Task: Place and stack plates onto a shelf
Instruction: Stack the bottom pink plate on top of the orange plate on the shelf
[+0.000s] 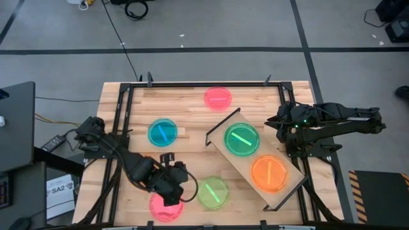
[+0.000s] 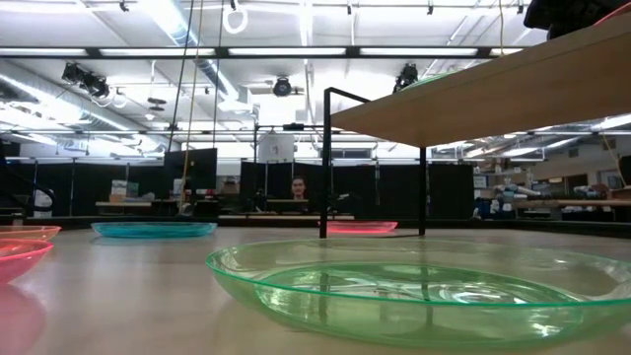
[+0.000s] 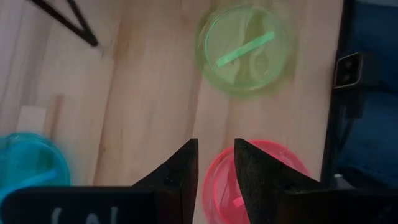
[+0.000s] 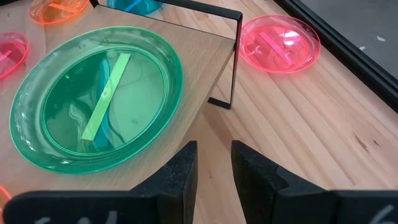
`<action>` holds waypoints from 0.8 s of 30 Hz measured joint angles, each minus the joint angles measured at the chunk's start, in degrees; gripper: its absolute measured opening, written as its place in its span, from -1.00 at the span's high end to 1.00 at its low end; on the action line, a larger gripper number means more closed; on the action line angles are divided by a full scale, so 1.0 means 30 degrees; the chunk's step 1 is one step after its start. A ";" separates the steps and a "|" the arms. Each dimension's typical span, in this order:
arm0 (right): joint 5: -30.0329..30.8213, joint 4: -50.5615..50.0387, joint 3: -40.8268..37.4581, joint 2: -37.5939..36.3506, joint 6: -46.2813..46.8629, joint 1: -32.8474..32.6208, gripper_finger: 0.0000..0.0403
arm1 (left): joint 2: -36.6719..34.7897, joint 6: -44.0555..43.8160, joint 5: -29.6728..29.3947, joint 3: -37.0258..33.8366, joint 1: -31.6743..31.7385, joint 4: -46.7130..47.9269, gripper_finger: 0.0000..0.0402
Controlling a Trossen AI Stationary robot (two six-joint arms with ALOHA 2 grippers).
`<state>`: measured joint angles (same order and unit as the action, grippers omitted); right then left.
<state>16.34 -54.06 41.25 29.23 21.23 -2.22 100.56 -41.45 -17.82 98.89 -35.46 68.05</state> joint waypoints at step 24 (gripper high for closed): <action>-0.0503 0.0000 0.0000 -0.0006 -0.0147 0.0000 0.48 | 0.0885 -0.3121 0.3055 -0.5061 -0.1069 0.0111 0.45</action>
<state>14.83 -54.06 41.25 29.21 20.79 -2.22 103.22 -50.82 -8.65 83.71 -38.67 68.38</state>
